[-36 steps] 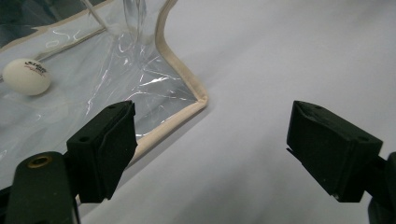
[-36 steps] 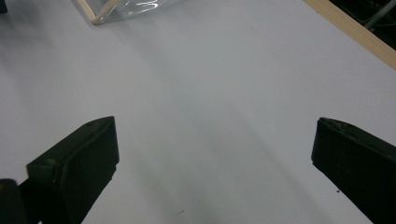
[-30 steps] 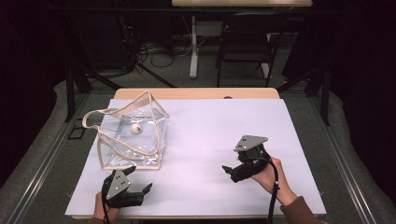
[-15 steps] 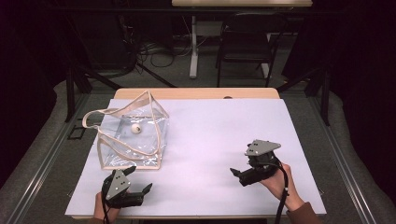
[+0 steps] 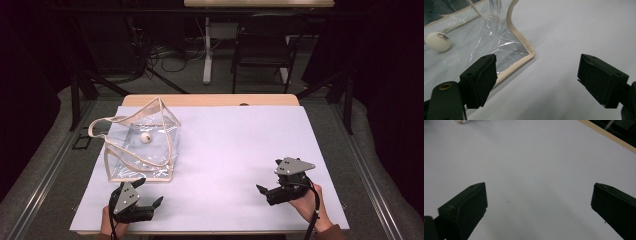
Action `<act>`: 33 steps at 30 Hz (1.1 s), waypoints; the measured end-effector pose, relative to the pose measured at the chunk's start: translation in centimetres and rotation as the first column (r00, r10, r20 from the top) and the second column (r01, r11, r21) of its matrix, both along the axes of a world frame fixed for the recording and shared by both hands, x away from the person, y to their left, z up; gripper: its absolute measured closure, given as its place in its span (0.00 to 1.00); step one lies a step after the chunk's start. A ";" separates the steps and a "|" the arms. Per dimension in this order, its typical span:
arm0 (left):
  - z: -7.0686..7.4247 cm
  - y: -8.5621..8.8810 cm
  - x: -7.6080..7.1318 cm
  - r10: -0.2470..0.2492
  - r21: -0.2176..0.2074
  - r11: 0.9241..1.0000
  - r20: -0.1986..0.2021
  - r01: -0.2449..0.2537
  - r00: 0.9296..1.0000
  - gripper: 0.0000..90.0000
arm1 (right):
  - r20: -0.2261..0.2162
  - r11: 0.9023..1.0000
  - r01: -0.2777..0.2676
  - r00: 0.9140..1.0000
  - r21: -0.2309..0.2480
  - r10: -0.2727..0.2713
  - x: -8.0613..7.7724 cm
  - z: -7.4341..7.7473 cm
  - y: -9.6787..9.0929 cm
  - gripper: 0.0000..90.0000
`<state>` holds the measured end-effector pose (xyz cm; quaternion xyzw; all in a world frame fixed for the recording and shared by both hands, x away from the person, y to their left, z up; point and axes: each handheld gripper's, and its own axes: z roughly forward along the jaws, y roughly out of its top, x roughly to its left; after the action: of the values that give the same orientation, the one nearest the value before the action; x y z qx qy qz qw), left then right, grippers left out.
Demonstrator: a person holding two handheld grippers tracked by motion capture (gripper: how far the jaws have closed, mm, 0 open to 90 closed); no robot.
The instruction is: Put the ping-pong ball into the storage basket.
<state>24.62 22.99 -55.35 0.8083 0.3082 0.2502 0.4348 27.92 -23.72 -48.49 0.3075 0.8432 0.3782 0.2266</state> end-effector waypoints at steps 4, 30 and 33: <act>0.0 0.0 0.0 -0.001 0.002 1.000 0.000 0.001 1.000 0.18 | 0.000 1.000 0.016 1.000 0.011 -0.016 -0.5 -0.6 -0.7 0.00; -0.1 0.0 0.0 -0.004 0.007 1.000 -0.001 0.004 1.000 0.18 | -0.020 0.997 0.077 0.997 0.010 -0.077 -2.3 -5.1 -3.4 0.00; -0.2 -0.1 0.0 -0.005 0.008 1.000 -0.003 0.005 1.000 0.18 | -0.025 0.997 0.074 0.997 0.008 -0.074 -2.4 -5.4 -3.4 0.00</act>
<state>24.63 22.92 -55.50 0.8112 0.3059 0.2493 0.4316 25.53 -27.17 -53.94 0.3441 0.8323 0.3695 0.2289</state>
